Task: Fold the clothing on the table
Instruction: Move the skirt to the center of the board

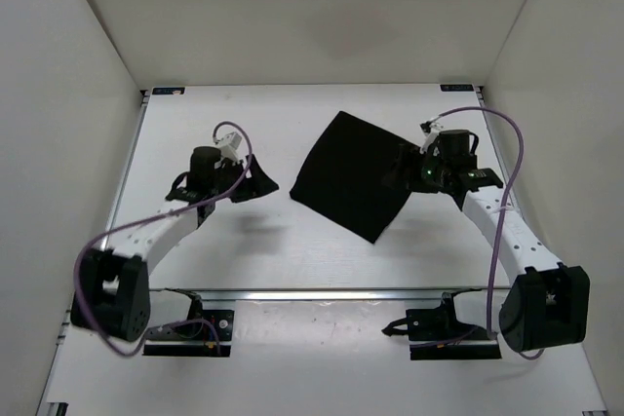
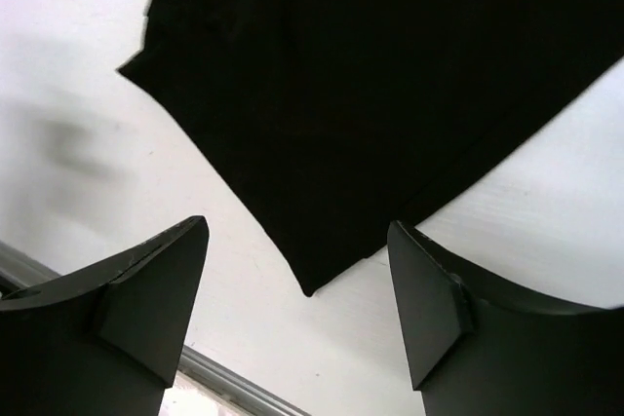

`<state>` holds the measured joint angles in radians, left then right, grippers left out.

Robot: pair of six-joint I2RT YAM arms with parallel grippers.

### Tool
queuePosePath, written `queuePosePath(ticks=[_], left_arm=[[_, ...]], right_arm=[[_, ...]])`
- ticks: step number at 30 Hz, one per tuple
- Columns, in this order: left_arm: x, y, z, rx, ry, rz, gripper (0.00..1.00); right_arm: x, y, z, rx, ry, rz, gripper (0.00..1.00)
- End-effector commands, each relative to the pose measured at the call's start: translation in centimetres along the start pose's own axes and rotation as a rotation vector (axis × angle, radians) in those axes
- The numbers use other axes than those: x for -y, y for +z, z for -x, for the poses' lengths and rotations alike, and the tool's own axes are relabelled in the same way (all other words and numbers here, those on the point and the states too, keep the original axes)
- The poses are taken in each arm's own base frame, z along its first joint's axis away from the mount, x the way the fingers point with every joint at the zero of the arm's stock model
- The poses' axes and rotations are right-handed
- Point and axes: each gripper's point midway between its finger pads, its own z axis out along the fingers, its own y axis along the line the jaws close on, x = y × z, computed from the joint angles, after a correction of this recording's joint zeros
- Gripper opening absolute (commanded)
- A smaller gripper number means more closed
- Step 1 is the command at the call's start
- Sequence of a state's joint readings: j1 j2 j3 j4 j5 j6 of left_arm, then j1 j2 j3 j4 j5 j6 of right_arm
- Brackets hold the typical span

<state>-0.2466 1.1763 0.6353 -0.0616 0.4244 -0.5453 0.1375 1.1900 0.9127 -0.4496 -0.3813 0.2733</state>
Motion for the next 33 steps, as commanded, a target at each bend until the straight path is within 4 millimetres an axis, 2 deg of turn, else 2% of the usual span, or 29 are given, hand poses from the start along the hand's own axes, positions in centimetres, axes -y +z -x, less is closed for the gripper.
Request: queuePosePath(ticks=[1, 2, 4, 5, 8, 12, 14, 15, 17, 18, 19, 20, 21, 22, 23, 24, 25, 28, 29, 31, 32, 33], left_arm=[[-2.4, 3.2, -1.9, -0.147, 0.023, 0.088, 0.77], [-1.9, 4.0, -1.2, -0.157, 0.036, 0.074, 0.81], [-2.3, 6.7, -1.5, -0.228, 0.012, 0.064, 0.87], [-2.2, 7.2, -1.6, -0.239, 0.001, 0.050, 0.87], [-2.9, 9.7, -1.8, -0.264, -0.002, 0.078, 0.84], [-2.6, 12.0, -1.8, -0.279, 0.021, 0.101, 0.79], [-2.5, 13.0, -1.9, -0.278, 0.035, 0.111, 0.76], [-2.1, 13.5, -1.8, -0.276, 0.034, 0.108, 0.75], [-1.8, 14.4, -2.3, -0.295, 0.031, 0.107, 0.70], [-1.3, 14.6, -2.6, -0.307, 0.037, 0.104, 0.61], [-1.0, 15.1, -2.5, -0.311, 0.032, 0.101, 0.34], [-0.8, 15.3, -2.8, -0.320, 0.024, 0.093, 0.21], [-0.3, 15.3, -2.8, -0.322, 0.020, 0.074, 0.02], [-0.6, 15.0, -2.9, -0.326, -0.005, 0.079, 0.00], [-0.6, 14.6, -2.6, -0.321, -0.015, 0.080, 0.00], [-0.2, 13.9, -2.0, -0.309, -0.018, 0.072, 0.00], [-1.0, 13.2, -1.5, -0.296, -0.037, 0.086, 0.00], [-1.4, 9.3, 0.3, -0.231, -0.066, 0.101, 0.00], [-1.5, 8.6, 0.3, -0.228, -0.060, 0.103, 0.00], [-1.1, 6.2, -0.2, -0.227, -0.049, 0.112, 0.00], [-1.2, 4.9, -1.4, -0.237, -0.051, 0.121, 0.00], [-2.0, 4.1, -3.8, -0.274, -0.069, 0.149, 0.00]], right_arm=[[1.0, 0.7, -1.1, -0.026, 0.041, -0.080, 0.72], [0.8, 1.0, -2.0, -0.035, 0.051, -0.089, 0.72], [1.2, 1.5, -4.9, -0.052, 0.151, -0.131, 0.65], [1.1, 1.6, -5.5, -0.047, 0.170, -0.139, 0.64], [1.9, 3.0, -10.2, -0.088, 0.296, -0.128, 0.55], [2.7, 4.2, -13.6, -0.139, 0.410, -0.150, 0.51], [2.8, 4.7, -14.1, -0.148, 0.427, -0.132, 0.51], [2.6, 5.0, -14.9, -0.180, 0.445, -0.123, 0.52], [2.1, 5.8, -14.6, -0.191, 0.443, -0.093, 0.52], [1.8, 6.4, -14.5, -0.205, 0.428, -0.083, 0.51], [1.5, 6.8, -14.7, -0.233, 0.428, -0.077, 0.47], [0.7, 7.3, -13.6, -0.228, 0.408, -0.060, 0.42], [0.6, 7.6, -14.1, -0.260, 0.407, -0.059, 0.29], [0.1, 7.9, -13.2, -0.258, 0.392, -0.042, 0.22], [-0.5, 8.1, -11.6, -0.235, 0.376, -0.020, 0.05], [-0.6, 8.1, -10.6, -0.225, 0.362, -0.011, 0.00], [-0.8, 8.0, -9.6, -0.208, 0.352, 0.001, 0.00], [-0.9, 7.4, -6.1, -0.193, 0.304, 0.022, 0.00], [-0.7, 7.3, -5.9, -0.204, 0.305, 0.031, 0.00], [-0.7, 6.9, -7.2, -0.263, 0.312, 0.038, 0.00], [-0.9, 6.5, -8.2, -0.296, 0.306, 0.045, 0.00], [-1.5, 6.0, -8.8, -0.309, 0.296, 0.067, 0.00]])
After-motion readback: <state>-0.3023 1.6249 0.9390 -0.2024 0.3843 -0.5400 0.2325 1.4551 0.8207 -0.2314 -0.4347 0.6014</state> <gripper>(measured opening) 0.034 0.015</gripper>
